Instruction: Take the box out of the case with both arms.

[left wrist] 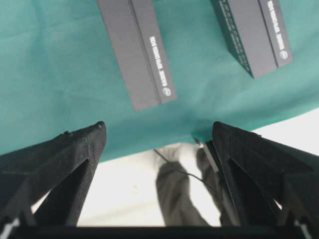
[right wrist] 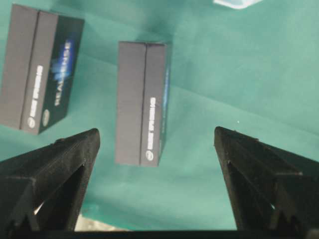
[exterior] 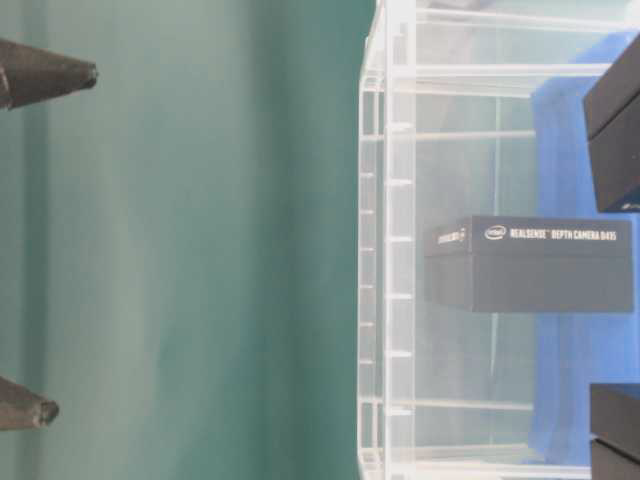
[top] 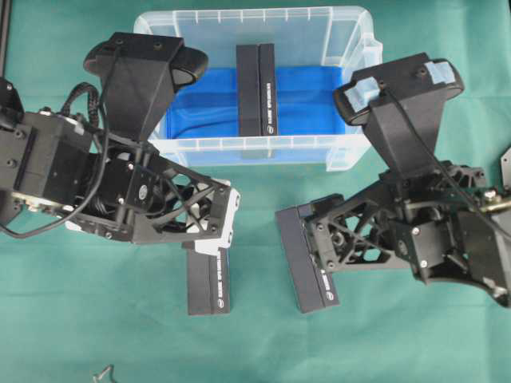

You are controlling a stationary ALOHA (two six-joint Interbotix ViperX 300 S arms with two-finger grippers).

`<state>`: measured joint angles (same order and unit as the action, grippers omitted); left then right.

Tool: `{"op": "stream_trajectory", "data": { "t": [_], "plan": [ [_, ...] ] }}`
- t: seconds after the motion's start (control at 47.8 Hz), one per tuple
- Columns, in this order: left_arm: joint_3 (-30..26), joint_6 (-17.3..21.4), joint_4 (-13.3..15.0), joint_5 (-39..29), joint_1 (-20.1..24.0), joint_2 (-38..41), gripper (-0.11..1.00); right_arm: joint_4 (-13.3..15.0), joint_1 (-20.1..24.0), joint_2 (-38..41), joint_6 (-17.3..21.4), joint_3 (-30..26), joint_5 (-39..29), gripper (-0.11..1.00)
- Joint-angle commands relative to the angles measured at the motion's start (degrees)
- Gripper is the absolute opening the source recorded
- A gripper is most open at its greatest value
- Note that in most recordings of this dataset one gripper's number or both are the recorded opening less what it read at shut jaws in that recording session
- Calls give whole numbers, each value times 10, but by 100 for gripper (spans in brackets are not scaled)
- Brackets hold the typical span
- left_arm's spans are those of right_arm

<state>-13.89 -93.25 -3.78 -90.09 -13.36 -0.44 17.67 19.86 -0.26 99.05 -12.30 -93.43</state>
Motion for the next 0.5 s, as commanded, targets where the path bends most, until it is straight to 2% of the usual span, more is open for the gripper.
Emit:
{"op": "stream_trajectory", "data": {
  "t": [0.0, 0.188, 0.335, 0.481],
  "plan": [
    [-7, 1, -3, -1, -4, -12, 91, -9, 1, -18, -7, -10, -6, 89],
    [36, -7, -1, -8, -19, -39, 91, -25, 3, -40, -15, 18, -37, 87],
    [88, -32, 0, -9, -29, -77, 91, -42, 4, -81, -10, 69, -43, 85],
    [155, -69, 1, -9, -39, -131, 91, -48, 4, -129, 24, 123, -42, 84]
  ]
}}
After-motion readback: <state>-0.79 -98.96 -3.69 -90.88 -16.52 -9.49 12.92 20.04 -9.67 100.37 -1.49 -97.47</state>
